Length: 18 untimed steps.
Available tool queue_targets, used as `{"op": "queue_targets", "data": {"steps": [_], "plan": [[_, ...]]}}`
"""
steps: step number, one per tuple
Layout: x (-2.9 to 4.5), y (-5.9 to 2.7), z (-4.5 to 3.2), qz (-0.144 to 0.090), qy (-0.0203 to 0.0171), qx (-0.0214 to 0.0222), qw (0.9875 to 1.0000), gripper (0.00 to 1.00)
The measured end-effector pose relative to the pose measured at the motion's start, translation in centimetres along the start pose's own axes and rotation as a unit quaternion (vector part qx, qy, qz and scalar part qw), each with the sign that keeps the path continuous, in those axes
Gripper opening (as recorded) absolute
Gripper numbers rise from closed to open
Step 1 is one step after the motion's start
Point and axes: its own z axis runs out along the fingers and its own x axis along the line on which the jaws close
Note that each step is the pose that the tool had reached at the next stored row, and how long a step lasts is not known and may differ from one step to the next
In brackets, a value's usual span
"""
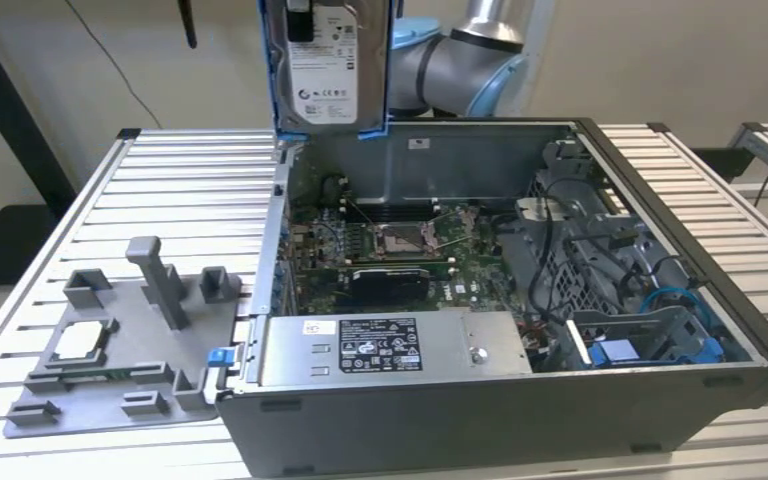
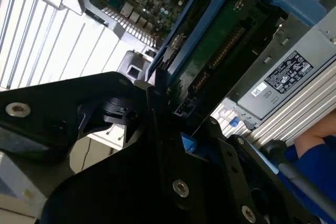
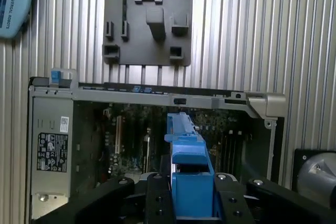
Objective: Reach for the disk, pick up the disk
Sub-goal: 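Pick up the disk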
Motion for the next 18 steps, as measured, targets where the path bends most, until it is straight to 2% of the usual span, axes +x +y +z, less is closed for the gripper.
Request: {"op": "queue_targets", "data": {"steps": [1,3,13,18], "plan": [[0.04,-1.11,-0.65,0.000,-0.0001,0.0000,1.0000,0.00],[0.06,-1.60,-0.70,0.000,0.0000,-0.0004,1.0000,0.00],[0.21,-5.22,-0.84,0.000,-0.0001,-0.0049,1.0000,0.00],[0.27,-6.54,-0.88,0.000,-0.0002,-0.0061,1.0000,0.00]]}}
